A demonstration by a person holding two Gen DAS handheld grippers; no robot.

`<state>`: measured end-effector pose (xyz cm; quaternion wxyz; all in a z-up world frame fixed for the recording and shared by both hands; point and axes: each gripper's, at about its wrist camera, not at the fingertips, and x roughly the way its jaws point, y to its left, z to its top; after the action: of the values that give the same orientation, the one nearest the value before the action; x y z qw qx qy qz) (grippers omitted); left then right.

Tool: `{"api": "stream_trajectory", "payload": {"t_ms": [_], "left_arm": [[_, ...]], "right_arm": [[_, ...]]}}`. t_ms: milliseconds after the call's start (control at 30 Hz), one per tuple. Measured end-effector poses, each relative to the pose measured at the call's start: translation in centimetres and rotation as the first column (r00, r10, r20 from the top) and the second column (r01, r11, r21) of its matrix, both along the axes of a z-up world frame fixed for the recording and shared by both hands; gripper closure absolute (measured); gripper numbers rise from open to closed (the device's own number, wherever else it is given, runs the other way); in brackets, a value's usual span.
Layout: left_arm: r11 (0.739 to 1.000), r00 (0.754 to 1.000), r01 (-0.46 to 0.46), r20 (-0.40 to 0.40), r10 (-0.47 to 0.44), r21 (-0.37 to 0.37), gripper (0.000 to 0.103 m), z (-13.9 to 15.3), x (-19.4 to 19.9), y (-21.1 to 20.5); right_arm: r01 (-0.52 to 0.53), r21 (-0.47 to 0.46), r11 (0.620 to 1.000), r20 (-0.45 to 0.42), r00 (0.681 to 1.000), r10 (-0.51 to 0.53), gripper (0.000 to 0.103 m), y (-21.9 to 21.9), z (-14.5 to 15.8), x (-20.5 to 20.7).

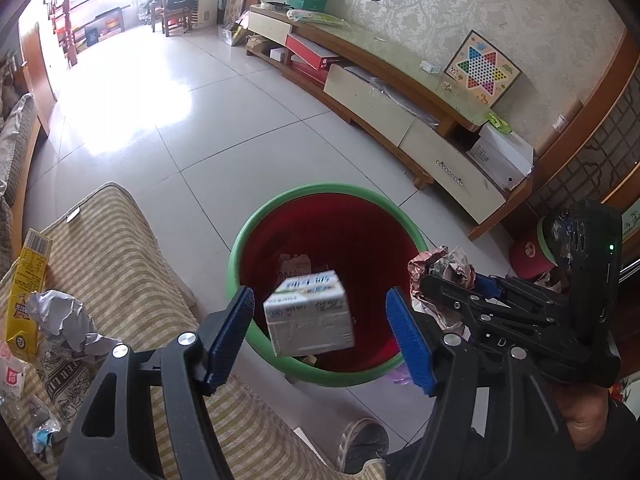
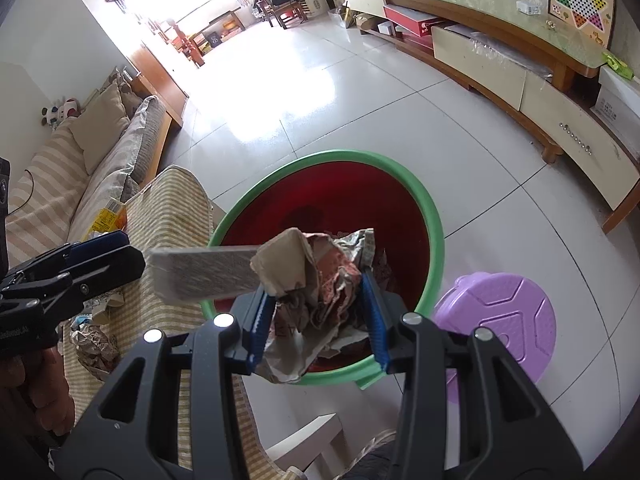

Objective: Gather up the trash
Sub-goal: 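Carry the crumpled paper and milk carton over the red bin and release both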

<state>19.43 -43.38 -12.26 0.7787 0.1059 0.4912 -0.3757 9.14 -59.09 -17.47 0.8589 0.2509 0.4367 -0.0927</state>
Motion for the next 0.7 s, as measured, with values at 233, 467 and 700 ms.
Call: {"api": "stream_trajectory", "payload": {"t_ms": [233, 467, 700], "left_arm": [[0.999, 0.999, -0.036, -0.001, 0.036, -0.027, 0.031, 0.9, 0.3, 1.7], [0.997, 0.997, -0.067, 0.021, 0.068, -0.047, 0.030, 2.4, 0.0, 4.4], [0.992, 0.993, -0.103, 0.048, 0.107, -0.076, 0.019, 4.0, -0.1, 7.3]], "right_arm": [[-0.011, -0.010, 1.000, 0.000, 1.000, 0.011, 0.063, 0.4, 0.3, 0.5], [-0.041, -0.017, 0.999, -0.005, 0.999, 0.041, 0.062, 1.3, 0.6, 1.4], [-0.049, -0.042, 0.998, -0.013, 0.999, 0.049, 0.041, 2.8, 1.0, 2.7]]}}
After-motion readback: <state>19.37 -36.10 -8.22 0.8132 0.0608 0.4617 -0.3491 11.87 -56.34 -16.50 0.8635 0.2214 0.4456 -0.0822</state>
